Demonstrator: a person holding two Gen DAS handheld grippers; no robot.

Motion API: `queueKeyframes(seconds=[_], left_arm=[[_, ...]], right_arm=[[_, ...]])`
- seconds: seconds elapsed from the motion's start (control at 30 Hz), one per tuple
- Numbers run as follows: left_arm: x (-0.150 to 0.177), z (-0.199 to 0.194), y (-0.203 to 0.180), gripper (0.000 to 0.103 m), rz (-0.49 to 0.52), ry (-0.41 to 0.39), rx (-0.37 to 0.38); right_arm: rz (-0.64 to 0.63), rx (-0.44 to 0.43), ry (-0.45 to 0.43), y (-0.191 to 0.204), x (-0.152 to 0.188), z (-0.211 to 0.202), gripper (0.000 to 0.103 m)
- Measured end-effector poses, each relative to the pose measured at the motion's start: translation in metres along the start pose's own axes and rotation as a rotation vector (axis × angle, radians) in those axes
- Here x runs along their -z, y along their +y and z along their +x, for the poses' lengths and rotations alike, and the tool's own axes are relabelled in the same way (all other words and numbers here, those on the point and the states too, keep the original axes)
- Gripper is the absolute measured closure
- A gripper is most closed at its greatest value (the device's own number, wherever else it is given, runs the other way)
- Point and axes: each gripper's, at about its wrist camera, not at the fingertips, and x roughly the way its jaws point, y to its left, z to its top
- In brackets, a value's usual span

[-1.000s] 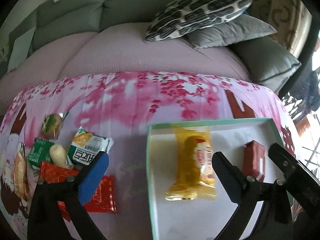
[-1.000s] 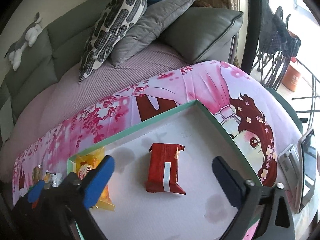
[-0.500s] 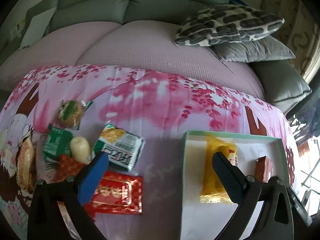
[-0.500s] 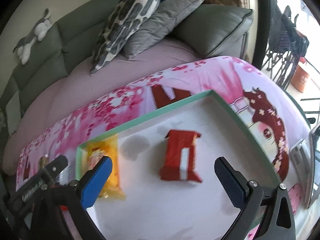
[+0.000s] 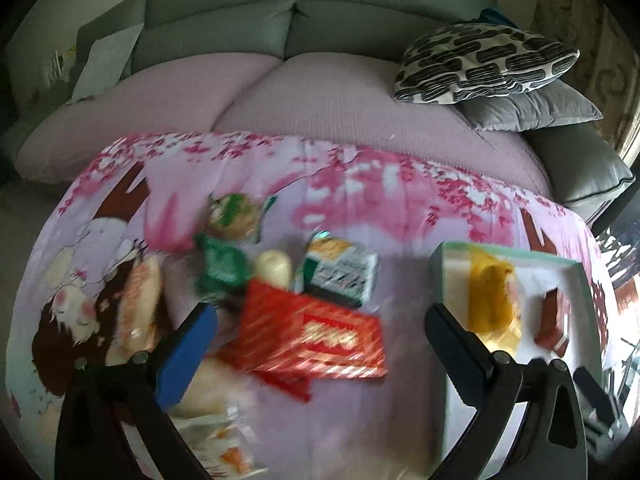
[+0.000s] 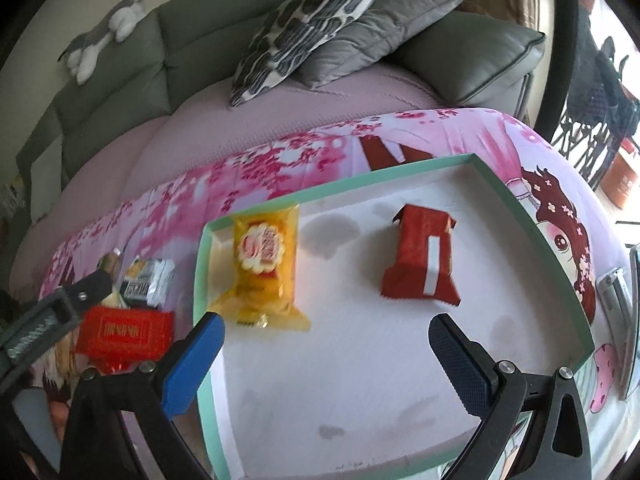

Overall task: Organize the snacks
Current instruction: 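Move both tools back over the snack pile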

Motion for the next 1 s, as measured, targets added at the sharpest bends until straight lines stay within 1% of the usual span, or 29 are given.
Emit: queueKeyframes(seconds=[0.13,0.2,0.33,0.47,0.53,0.57,0.7,0.83,1.0], left_arm=[[0.009,-0.011,0.035,0.0,-0.017,-0.005,-0.058],[0.012,-0.017,0.058,0.0,-0.049,-0.014,-0.093],[0.018,-0.027,0.1,0.0,-0.136,-0.019,-0.13],[0.024,-0.033,0.137,0.0,-0.203,-0.018,-0.204],[0.026,-0.035,0.148,0.0,-0.234,-0.016,-0.216],[0.028,-0.036,0.155,0.0,-0.253,-0.014,-0.21],[0.032,-0.033,0.163,0.0,-0.28,0.006,-0.188],[0.037,-0.023,0.155,0.0,-0.242,0.051,-0.164],[0.048,-0.013,0.14,0.0,-0.187,0.101,-0.149]], right_arm=[[-0.074,0.003,0.017,0.017,0.006,0.0,0.0],[-0.092,-0.009,0.017,0.025,0.008,-0.001,0.0],[-0.111,-0.038,-0.001,0.039,0.01,-0.007,0.0],[-0.139,-0.058,-0.009,0.054,0.011,-0.011,0.0],[-0.164,-0.068,-0.015,0.065,0.013,-0.014,0.0],[-0.173,-0.071,-0.015,0.07,0.014,-0.014,0.0],[-0.22,-0.11,-0.005,0.094,0.021,-0.015,0.0],[-0.282,-0.151,0.026,0.12,0.034,-0.012,0.0],[-0.326,-0.161,0.083,0.138,0.051,0.0,0.0]])
